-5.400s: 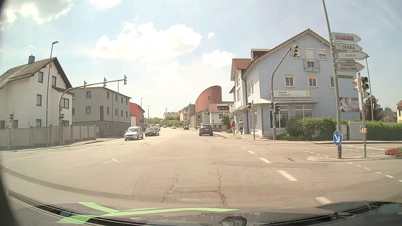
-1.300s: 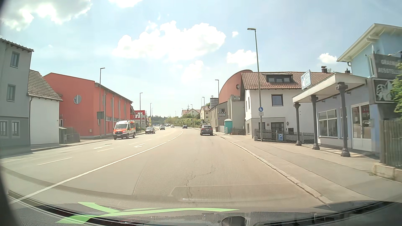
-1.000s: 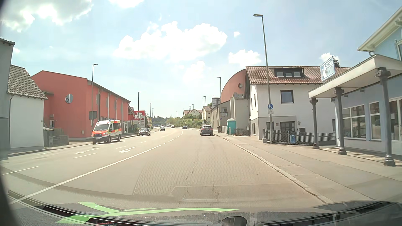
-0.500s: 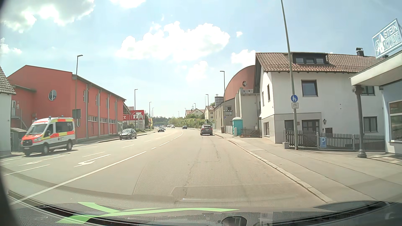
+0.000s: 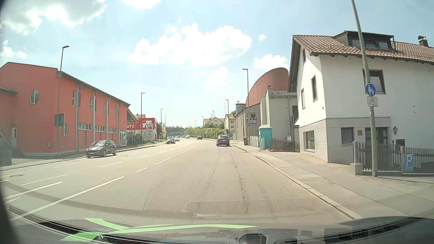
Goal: Follow the waypoints while adhering to traffic rules and regulations
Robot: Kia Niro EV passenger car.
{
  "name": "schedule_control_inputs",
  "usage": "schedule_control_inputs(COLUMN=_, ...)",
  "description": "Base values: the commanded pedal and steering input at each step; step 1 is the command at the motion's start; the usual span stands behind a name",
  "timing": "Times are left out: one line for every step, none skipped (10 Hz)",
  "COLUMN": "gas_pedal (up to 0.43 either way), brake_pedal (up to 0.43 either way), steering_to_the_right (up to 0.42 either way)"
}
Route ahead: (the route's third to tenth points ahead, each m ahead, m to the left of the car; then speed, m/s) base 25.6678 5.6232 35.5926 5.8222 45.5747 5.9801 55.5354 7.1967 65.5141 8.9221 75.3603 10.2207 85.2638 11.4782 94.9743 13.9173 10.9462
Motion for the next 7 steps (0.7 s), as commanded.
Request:
schedule_control_inputs(gas_pedal=0.197, brake_pedal=0.000, steering_to_the_right=-0.018)
schedule_control_inputs(gas_pedal=0.209, brake_pedal=0.000, steering_to_the_right=-0.018)
schedule_control_inputs(gas_pedal=0.209, brake_pedal=0.000, steering_to_the_right=-0.018)
schedule_control_inputs(gas_pedal=0.209, brake_pedal=0.000, steering_to_the_right=-0.018)
schedule_control_inputs(gas_pedal=0.220, brake_pedal=0.000, steering_to_the_right=-0.016)
schedule_control_inputs(gas_pedal=0.220, brake_pedal=0.000, steering_to_the_right=-0.016)
schedule_control_inputs(gas_pedal=0.220, brake_pedal=0.000, steering_to_the_right=-0.015)
